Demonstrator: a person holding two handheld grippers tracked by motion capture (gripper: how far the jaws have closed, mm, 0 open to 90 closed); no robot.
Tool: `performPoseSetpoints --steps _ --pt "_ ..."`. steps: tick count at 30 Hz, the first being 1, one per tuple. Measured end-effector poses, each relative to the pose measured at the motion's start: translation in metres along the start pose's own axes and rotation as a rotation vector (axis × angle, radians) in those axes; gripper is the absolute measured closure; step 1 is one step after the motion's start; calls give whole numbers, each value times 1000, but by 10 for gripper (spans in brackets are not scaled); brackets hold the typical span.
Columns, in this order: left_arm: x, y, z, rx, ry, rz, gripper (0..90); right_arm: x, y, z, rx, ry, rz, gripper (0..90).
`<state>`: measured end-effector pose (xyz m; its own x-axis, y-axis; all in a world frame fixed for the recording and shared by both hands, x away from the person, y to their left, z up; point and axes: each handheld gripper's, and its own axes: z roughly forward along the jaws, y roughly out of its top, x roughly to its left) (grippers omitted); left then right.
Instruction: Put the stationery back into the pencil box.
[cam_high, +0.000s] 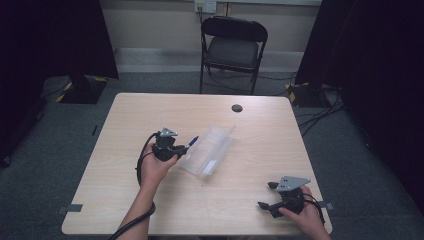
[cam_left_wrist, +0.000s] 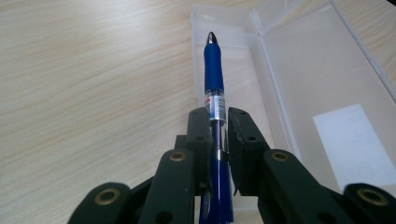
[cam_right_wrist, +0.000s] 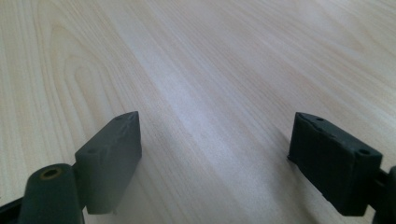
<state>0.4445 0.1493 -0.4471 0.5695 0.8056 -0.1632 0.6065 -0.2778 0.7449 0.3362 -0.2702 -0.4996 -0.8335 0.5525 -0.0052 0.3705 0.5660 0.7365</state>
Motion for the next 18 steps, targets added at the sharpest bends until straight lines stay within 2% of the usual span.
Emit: performPoseSetpoints --steps 8,18 --pt "0 7 5 -14 21 -11 799 0 0 0 0 -1 1 163" --pt "-6 15 14 -16 26 1 798 0 0 0 0 -1 0 163"
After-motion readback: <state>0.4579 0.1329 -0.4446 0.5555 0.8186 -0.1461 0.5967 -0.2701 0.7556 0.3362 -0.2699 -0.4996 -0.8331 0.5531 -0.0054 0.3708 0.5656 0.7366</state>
